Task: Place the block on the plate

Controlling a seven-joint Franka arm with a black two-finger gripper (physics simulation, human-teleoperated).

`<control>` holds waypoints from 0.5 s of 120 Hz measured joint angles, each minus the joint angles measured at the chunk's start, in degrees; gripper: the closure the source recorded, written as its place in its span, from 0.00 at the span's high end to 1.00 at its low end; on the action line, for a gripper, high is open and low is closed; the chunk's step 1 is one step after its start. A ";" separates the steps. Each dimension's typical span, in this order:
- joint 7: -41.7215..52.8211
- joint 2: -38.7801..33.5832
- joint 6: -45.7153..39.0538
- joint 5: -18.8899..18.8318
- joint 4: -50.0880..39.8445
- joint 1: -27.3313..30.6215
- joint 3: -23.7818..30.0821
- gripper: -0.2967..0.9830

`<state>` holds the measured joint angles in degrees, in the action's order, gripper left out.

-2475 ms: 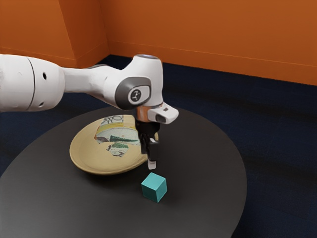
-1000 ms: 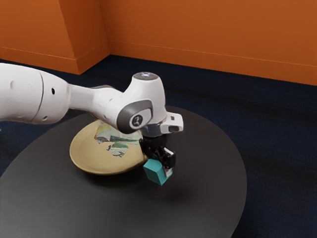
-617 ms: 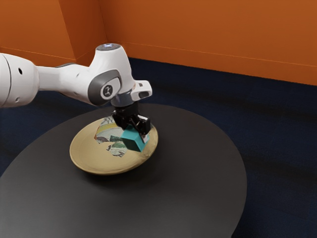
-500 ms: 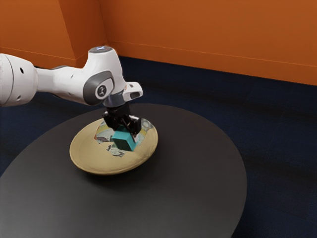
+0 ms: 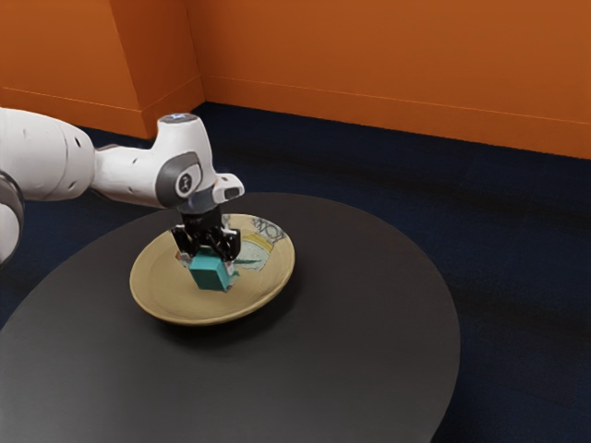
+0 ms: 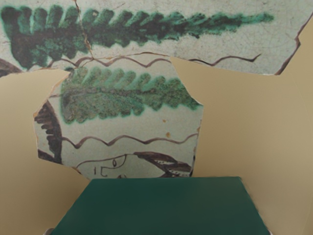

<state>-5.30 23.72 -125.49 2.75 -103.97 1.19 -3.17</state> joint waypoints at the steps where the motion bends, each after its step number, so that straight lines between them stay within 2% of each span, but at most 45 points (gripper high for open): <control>1: 0.00 0.07 -0.01 0.00 0.03 0.00 0.00 0.56; 23: 0.21 -0.21 -0.14 0.25 0.10 0.04 0.19 0.65; 60: 1.88 -7.95 1.51 0.25 -0.50 -1.24 1.10 0.74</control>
<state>-3.43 15.77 -123.98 2.99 -104.47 -0.05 -2.06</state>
